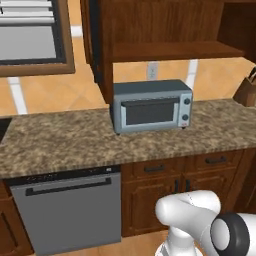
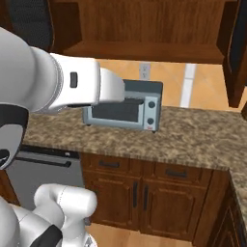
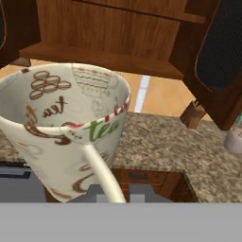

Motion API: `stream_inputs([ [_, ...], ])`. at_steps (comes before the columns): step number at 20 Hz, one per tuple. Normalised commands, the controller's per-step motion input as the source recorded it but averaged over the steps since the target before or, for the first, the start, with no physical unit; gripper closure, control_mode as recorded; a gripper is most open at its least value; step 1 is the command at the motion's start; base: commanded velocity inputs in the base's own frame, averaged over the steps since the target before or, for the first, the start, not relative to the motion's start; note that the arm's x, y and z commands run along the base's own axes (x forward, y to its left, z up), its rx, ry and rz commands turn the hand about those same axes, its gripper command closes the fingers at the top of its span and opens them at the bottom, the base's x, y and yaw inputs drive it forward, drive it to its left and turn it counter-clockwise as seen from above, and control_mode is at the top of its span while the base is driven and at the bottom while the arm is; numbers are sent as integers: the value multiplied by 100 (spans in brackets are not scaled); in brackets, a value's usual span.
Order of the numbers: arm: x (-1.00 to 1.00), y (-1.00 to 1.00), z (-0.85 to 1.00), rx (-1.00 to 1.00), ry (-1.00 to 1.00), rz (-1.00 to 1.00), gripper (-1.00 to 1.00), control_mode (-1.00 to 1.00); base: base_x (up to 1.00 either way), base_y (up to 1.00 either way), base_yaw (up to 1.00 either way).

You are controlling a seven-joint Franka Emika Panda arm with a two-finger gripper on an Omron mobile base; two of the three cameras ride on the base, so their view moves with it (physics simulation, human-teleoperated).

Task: Gather all objects into one cabinet and sort the glasses and bowls to opposite sides.

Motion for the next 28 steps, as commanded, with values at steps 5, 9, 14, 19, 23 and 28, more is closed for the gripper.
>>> stream_inputs([
  [5,0,0,0,0,0,0,100,100,-100,19,0],
  [9,0,0,0,0,0,0,100,100,-100,35,0],
  [14,0,0,0,0,0,0,100,100,-87,77,2],
  [19,0,0,0,0,0,0,100,100,-70,100,35],
  [23,0,0,0,0,0,0,100,100,-36,100,54],
  [28,0,0,0,0,0,0,100,100,-16,100,59],
])
